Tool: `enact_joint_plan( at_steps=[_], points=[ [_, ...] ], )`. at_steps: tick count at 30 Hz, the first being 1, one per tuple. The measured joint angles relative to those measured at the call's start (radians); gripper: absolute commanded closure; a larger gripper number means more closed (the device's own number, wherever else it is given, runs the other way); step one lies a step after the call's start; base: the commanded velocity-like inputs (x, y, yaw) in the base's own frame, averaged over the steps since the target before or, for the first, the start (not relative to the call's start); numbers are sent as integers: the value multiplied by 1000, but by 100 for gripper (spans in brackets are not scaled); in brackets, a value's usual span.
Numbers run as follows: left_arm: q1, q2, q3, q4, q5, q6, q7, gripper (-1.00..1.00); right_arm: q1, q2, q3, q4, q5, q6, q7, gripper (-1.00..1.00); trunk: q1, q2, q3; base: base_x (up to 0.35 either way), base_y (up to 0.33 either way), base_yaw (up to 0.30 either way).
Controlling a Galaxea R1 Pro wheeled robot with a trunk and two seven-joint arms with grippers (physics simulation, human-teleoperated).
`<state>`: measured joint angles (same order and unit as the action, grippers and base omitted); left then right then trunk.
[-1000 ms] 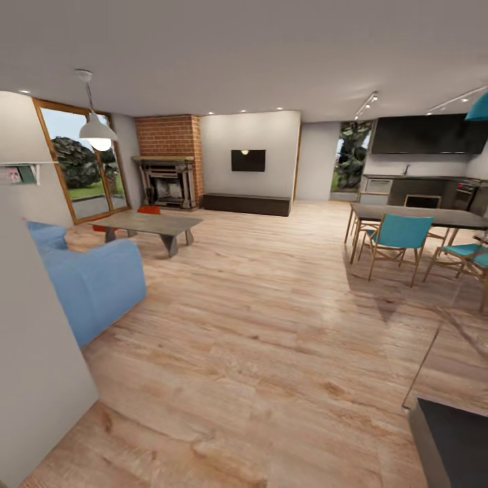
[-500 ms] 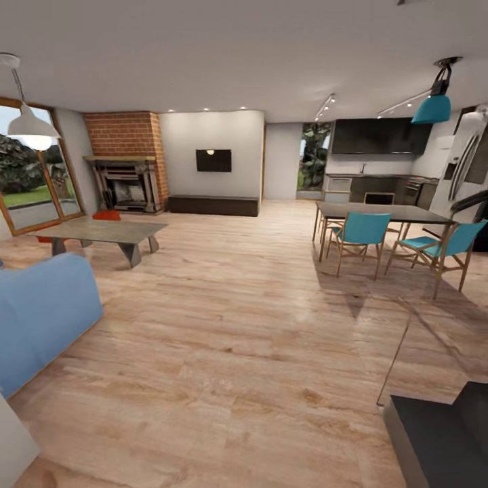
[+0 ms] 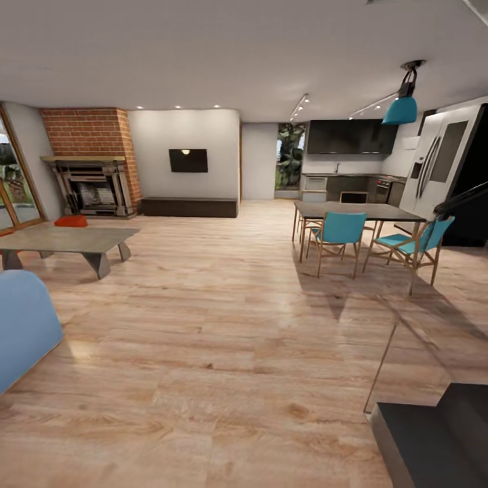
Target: Move the two storage containers from the living room to the garage. In the garage, place one container on the floor and stack the other container on top of it (either order is fine).
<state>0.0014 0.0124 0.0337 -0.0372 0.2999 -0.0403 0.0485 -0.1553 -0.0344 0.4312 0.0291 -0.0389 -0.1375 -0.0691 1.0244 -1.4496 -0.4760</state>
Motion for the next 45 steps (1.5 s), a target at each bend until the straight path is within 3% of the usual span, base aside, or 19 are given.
enact_joint_plan(
  at_steps=[20,31,45],
  points=[
    [0,0,0,0,0,0,1,-100,0,10,7,0,6,6,0,-100,0,0,0,322,0,1],
    [0,0,0,0,0,-1,1,-100,0,8,6,0,4,5,-1,-100,0,0,0,322,0,200],
    [0,0,0,0,0,0,0,-100,0,11,7,0,4,7,-1,-100,0,0,0,322,0,21]
  ],
)
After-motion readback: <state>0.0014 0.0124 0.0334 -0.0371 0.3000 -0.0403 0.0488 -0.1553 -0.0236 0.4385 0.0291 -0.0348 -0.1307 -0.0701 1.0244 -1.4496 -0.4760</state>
